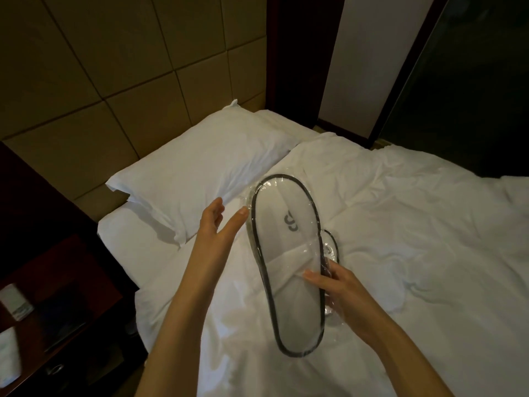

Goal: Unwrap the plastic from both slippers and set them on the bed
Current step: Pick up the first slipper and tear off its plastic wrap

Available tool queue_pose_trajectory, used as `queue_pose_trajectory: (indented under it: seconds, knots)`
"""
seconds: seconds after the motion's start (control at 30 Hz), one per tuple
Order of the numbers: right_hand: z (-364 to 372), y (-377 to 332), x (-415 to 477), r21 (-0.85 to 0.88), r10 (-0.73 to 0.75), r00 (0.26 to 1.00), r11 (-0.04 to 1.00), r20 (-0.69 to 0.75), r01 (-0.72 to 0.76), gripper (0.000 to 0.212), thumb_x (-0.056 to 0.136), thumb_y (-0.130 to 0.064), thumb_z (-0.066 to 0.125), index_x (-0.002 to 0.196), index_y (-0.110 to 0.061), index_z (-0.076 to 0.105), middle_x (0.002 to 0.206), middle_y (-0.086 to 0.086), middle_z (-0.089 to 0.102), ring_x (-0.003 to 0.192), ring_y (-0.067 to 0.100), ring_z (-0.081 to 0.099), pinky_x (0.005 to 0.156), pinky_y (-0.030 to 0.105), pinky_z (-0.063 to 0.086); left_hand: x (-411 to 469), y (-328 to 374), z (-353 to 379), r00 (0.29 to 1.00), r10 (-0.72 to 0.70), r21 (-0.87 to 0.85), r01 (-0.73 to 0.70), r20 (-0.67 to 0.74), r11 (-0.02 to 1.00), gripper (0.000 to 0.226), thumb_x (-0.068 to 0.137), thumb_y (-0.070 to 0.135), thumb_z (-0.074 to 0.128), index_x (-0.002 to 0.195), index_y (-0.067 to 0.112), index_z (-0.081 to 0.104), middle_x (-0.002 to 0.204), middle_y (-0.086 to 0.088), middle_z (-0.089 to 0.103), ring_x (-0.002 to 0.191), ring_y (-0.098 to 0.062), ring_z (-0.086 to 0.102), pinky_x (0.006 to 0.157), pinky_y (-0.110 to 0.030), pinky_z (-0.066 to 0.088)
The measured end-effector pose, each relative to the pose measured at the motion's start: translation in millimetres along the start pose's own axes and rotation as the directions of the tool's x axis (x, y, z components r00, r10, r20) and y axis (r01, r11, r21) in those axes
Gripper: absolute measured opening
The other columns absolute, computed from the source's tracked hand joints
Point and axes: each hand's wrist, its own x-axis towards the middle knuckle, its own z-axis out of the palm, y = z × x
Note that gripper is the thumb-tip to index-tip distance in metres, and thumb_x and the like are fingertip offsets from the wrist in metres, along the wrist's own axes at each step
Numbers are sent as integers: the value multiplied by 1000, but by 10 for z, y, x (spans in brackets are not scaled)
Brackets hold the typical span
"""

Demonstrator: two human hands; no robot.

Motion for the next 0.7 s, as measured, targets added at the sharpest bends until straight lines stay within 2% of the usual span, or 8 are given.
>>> queue_pose_trajectory:
  seconds: [0.07,0.17,0.23,0.3,0.37,0.47,0.6,0.7]
  knots:
    - [0,-24,4,0,1,1000,1000,10,-1,50,68,-43,79,116,-34,67,114,-5,72,105,15,68,88,34,56,-21,6,32,999,-28,9,28,27,1000,77,79,55,59,145,30,27,153,1,33,138,-19,34,97,-29,30]
    - [-2,-75,13,17,-5,998,1000,58,4,47,71,-37,81,115,-30,68,117,-1,71,109,19,67,90,36,54,-70,37,68,993,-71,27,68,98,997,91,68,61,62,145,27,28,145,5,42,129,-14,44,93,-25,33]
    - [-6,-114,14,20,-6,996,1000,85,5,45,70,-38,81,113,-31,69,118,0,70,109,20,67,86,32,56,-95,73,73,990,-54,-3,55,133,999,76,69,55,67,135,29,40,119,20,55,101,7,58,79,-11,43]
    - [-11,-138,21,5,-9,994,1000,105,9,43,73,-37,80,114,-30,69,118,0,70,109,20,66,86,31,57,-90,77,71,987,-38,-73,50,155,996,60,63,51,71,117,34,50,101,23,62,78,14,64,60,-9,48]
    - [-13,-161,31,-18,-16,993,1000,113,19,42,75,-35,79,115,-27,68,118,1,70,109,20,67,87,32,56,-72,58,80,986,-42,-105,60,163,993,46,63,47,74,104,38,55,97,18,67,76,8,67,57,-13,50]
    - [-17,-197,54,-57,-20,995,998,94,25,46,73,-36,78,116,-23,66,116,2,71,107,20,67,90,37,56,-47,41,104,988,-27,-122,45,152,992,30,74,33,75,95,39,55,88,17,70,74,3,68,54,-16,51]
    - [-27,-225,79,-112,-31,997,993,74,40,53,67,-43,80,115,-24,67,113,-1,72,106,17,68,94,41,54,-6,55,144,992,16,-124,0,128,992,27,76,27,76,92,36,56,73,28,71,68,9,67,48,-11,48]
    - [-5,-252,81,-172,-53,998,983,43,60,50,67,-50,77,113,-32,66,112,-8,72,105,11,67,98,44,49,7,50,165,996,47,-112,-38,75,993,28,74,26,78,90,36,57,72,21,70,66,10,66,48,-10,48]
